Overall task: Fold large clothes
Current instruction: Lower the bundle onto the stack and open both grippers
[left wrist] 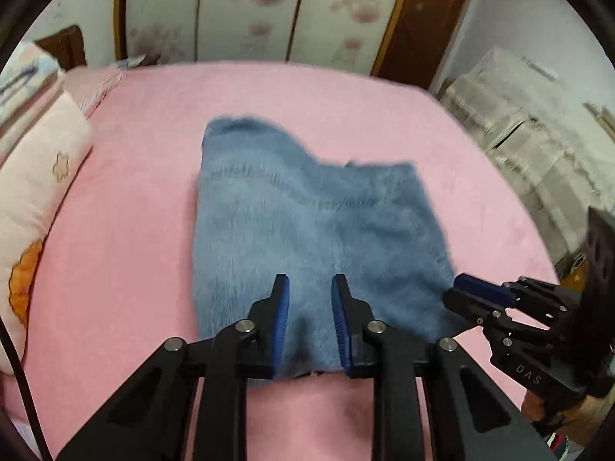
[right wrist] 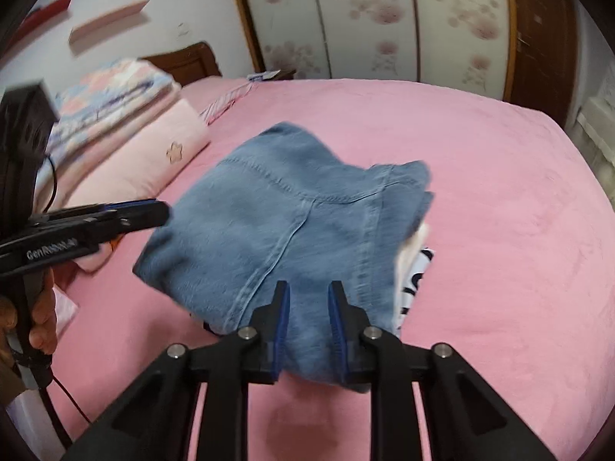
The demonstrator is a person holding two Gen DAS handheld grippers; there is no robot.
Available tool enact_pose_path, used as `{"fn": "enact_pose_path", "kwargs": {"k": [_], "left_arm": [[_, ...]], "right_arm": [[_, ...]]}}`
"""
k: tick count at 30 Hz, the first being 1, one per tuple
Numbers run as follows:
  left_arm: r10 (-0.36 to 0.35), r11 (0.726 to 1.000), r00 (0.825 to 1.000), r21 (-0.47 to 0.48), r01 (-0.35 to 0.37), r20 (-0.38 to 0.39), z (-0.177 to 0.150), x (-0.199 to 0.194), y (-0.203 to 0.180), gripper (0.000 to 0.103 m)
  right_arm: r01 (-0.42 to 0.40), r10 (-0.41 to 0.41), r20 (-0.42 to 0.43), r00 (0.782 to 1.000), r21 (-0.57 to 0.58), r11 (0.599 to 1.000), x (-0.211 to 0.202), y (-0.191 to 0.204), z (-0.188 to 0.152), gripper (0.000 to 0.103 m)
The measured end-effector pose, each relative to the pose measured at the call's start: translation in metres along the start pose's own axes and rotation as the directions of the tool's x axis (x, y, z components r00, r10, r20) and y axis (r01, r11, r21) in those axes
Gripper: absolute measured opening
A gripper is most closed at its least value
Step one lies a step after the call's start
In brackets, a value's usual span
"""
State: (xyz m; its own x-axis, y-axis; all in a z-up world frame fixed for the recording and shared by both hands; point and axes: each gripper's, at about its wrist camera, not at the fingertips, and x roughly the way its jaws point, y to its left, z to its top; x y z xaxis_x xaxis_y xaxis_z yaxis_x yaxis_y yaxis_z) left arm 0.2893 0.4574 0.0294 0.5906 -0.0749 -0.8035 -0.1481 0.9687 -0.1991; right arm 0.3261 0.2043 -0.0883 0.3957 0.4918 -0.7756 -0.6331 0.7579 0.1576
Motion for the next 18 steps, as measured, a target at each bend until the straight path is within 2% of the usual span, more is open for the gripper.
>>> {"fn": "enact_pose_path", "kwargs": {"k": [3,4,5,7,9,14,18], "left_arm": [[0.060,0.998,0.997,-0.031,-0.062,-0.051,-0.014,0.017,0.014,0.010],[0.051,0.998,0.997,-0.045,-0.053,-0.058,-0.016,0.020,0.019,0.008],[0.039,0.997,0.997,-0.068,-0.044,-0.068,-0.018,0.023,0.025,0.006],[0.011,0.994,0.996,-0.103,-0.020,-0.089,-0.021,0.029,0.033,0.001],[-0.002,0.994,0.996,-0.113,-0.009,-0.093,-0.024,0.033,0.037,0.001],[0.026,0.992,0.996,-0.121,-0.037,-0.088,-0.027,0.035,0.033,0.001],[0.057,0.989,0.993,-0.127,-0.070,-0.101,-0.024,0.026,0.022,0.001]], "right_arm": [[0.102,-0.100,-0.067,0.993,0.028,0.994,0.026,-0.010,-0.007,0.017],[0.119,-0.115,-0.093,0.989,0.037,0.992,0.034,-0.015,-0.010,0.008],[0.132,-0.125,-0.129,0.984,0.053,0.990,0.044,-0.024,-0.015,0.003],[0.110,-0.097,-0.150,0.984,0.084,0.990,0.052,-0.035,-0.021,0.001],[0.110,-0.094,-0.162,0.982,0.093,0.990,0.057,-0.039,-0.024,0.001],[0.127,-0.104,-0.176,0.979,0.123,0.984,0.060,-0.039,-0.024,0.001],[0.110,-0.082,-0.188,0.979,0.144,0.983,0.049,-0.038,-0.025,0.001]]}}
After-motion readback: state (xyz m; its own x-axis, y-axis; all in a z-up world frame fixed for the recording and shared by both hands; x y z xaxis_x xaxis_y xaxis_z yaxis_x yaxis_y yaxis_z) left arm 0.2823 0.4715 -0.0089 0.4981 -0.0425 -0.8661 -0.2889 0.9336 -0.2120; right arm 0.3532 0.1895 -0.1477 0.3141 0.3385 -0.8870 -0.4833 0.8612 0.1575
